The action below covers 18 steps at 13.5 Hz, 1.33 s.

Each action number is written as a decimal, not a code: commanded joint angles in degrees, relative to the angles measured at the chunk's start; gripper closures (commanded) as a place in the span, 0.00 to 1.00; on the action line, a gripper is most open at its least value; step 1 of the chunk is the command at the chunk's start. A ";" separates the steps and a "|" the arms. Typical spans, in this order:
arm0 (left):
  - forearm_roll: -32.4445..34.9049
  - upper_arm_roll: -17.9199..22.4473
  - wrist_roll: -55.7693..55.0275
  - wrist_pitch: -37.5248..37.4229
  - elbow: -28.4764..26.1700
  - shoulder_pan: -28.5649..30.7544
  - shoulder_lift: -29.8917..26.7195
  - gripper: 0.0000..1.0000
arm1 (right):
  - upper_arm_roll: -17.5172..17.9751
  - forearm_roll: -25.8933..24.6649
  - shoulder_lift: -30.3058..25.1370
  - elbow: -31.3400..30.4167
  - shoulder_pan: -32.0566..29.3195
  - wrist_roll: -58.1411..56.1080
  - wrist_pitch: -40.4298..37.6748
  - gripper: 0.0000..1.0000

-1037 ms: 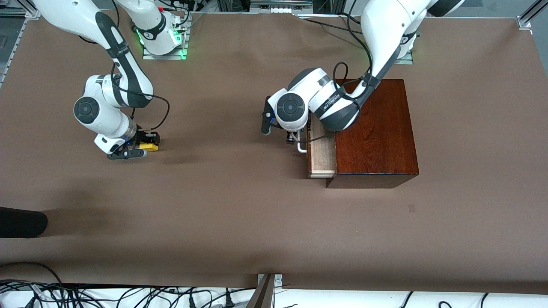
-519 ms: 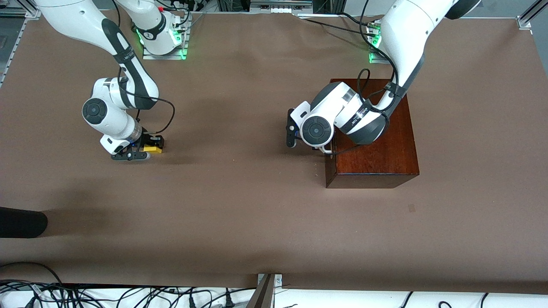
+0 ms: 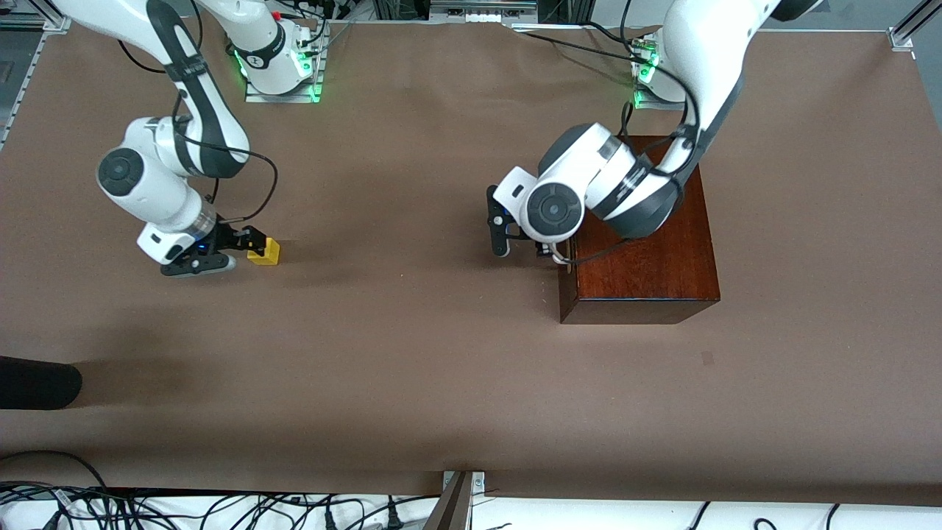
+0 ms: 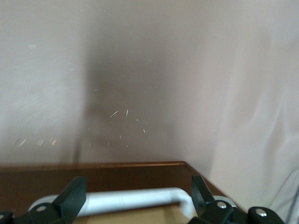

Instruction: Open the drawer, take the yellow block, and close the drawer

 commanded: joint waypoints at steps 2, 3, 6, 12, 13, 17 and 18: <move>-0.77 0.88 -14.62 -8.41 -0.30 3.67 -12.96 0.00 | 0.79 1.01 -8.06 7.94 -1.15 -0.47 -16.00 0.00; -0.77 0.88 -15.78 -8.84 0.75 6.03 -13.85 0.00 | 0.97 0.83 -9.29 11.54 -1.15 -0.21 -23.03 0.00; -0.59 0.79 -15.18 -12.87 5.05 14.12 -14.38 0.00 | 0.71 0.04 -10.71 23.05 -1.15 -0.20 -40.88 0.00; 2.13 7.95 -24.27 -15.54 4.20 22.86 -20.35 0.00 | 0.88 -2.77 -8.87 41.09 -0.80 -1.17 -56.40 0.00; 1.43 15.40 -29.71 -12.13 1.58 18.41 -22.01 0.00 | 0.71 -2.86 -8.43 41.11 -0.88 -1.26 -55.71 0.00; -7.19 27.24 -33.91 1.49 -13.97 15.73 -31.58 0.00 | 0.44 -2.86 -8.77 41.29 -0.97 -2.23 -56.41 0.00; -6.49 27.25 -32.68 2.31 -16.79 15.64 -34.13 0.00 | 0.44 -2.95 -8.78 41.29 -0.97 -2.22 -56.24 0.00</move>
